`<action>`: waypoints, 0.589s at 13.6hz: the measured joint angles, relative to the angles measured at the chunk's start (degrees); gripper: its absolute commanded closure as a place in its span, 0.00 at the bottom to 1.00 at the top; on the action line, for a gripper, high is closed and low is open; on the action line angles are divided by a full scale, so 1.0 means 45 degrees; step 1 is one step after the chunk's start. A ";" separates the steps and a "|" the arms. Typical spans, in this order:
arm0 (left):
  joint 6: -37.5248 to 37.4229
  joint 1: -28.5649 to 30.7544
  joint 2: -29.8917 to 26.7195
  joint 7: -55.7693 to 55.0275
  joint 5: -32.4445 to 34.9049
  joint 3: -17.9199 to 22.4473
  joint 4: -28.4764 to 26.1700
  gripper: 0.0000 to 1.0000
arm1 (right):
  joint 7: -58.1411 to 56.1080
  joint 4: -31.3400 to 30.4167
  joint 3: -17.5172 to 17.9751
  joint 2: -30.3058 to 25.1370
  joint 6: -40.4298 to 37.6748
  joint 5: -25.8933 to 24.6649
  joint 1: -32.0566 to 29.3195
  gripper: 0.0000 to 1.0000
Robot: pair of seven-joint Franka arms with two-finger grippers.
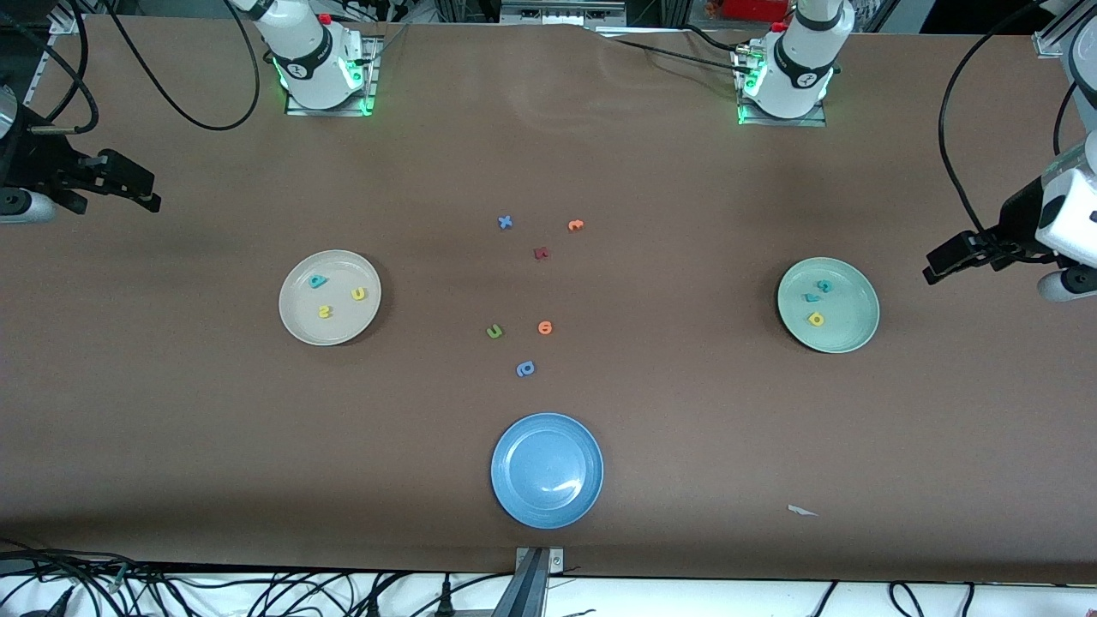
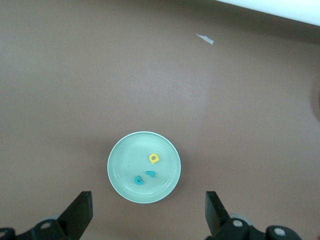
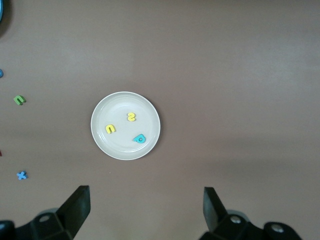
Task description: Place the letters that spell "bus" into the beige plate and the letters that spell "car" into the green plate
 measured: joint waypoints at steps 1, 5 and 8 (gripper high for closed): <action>0.0002 0.0006 -0.0042 0.0060 0.0000 0.0019 0.0025 0.00 | 0.0000 0.0000 -0.0006 0.0012 0.0008 0.0000 -0.0002 0.00; -0.0018 0.0094 -0.0058 0.0749 0.0000 0.0070 0.0352 0.00 | 0.0000 -0.0001 -0.0031 0.0032 0.0013 -0.0001 -0.0028 0.00; -0.0096 0.0090 -0.0056 0.1201 0.0000 0.0070 0.0393 0.00 | -0.0001 -0.0002 -0.0031 0.0054 0.0013 -0.0001 -0.0029 0.00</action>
